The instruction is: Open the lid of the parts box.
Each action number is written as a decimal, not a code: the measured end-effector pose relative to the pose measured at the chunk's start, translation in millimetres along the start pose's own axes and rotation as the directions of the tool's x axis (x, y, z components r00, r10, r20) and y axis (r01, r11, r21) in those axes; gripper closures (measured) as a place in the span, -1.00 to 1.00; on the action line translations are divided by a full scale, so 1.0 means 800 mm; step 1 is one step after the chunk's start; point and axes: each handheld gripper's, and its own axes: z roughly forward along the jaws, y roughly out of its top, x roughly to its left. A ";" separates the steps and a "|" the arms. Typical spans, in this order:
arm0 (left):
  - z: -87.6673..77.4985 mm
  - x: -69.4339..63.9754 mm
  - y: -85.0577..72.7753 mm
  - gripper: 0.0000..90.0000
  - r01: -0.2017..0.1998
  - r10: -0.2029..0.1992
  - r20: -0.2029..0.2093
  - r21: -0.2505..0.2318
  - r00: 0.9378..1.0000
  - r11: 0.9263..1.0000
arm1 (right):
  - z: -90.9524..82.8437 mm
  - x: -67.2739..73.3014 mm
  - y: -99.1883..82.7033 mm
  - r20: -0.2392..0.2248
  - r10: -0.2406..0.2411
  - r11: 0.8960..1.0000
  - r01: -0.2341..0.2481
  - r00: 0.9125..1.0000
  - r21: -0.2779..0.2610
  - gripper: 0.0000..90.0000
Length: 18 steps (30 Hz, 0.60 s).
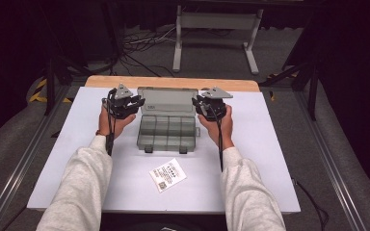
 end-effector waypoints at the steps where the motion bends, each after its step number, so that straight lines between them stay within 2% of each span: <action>1: 0.002 0.000 -0.002 0.64 0.007 -0.007 0.000 -0.002 1.000 1.000 | 0.002 0.000 -0.002 0.002 0.009 1.000 -0.009 1.000 -0.002 0.65; 9: 0.013 -0.001 -0.013 0.65 0.055 -0.055 -0.014 0.001 0.998 0.998 | 0.010 0.003 -0.009 0.031 0.025 1.000 -0.025 0.999 -0.006 0.65; 14: 0.020 0.000 -0.019 0.65 0.065 -0.065 -0.019 0.016 0.998 0.998 | 0.016 0.003 -0.014 0.043 0.034 0.999 -0.034 0.999 -0.005 0.65; 18: 0.024 0.000 -0.023 0.68 0.076 -0.076 -0.018 0.027 0.997 0.997 | 0.023 0.003 -0.021 0.058 0.038 0.999 -0.040 0.998 0.021 0.69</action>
